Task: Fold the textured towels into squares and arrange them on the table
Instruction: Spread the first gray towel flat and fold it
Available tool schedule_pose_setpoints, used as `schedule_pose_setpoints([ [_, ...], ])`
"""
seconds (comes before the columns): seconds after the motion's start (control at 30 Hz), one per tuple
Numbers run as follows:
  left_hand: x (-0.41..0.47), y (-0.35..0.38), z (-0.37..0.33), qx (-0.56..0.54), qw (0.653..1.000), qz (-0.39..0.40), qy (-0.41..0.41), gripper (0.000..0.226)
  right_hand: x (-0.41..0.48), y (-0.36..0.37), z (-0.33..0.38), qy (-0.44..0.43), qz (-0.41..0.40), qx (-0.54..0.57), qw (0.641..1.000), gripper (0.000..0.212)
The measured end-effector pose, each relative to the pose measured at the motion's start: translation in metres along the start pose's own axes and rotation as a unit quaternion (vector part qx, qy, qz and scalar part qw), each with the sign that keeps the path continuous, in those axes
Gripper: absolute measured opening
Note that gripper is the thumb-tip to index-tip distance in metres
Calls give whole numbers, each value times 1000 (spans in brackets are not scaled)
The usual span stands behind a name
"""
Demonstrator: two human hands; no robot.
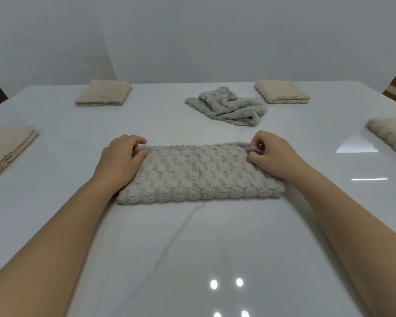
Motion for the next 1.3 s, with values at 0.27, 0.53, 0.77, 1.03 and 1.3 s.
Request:
schedule_pose_setpoints([
  [0.27, -6, -5, 9, -168, 985, -25, -42, 7, -3, -8, -20, -4, -44, 198, 979, 12],
  [0.53, -8, -3, 16, -231, 972, 25, -28, 17, -5, -8, -22, -4, -8, 307, 952, 27],
  [0.77, -12, -9, 11, -339, 941, 1, -20, 20, -12, -7, -20, 18, 24, 282, 959, 9],
  [1.03, -20, -2, -2, -486, 873, -3, -44, 11, -17, 0, -7, 13, -24, 457, 889, 10],
  [1.3, -25, 2, -9, -531, 840, -1, -111, 17, -19, -5, -15, 51, -43, 456, 887, 16],
])
Point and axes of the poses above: each hand's wrist, its own x-axis towards the middle knuckle, its own y-axis out of the palm, z = x × y, the point moved 8 cm from there along x, towards the middle knuckle, and after that the axes turned 10 degrees about z, right-handed, at the moved point
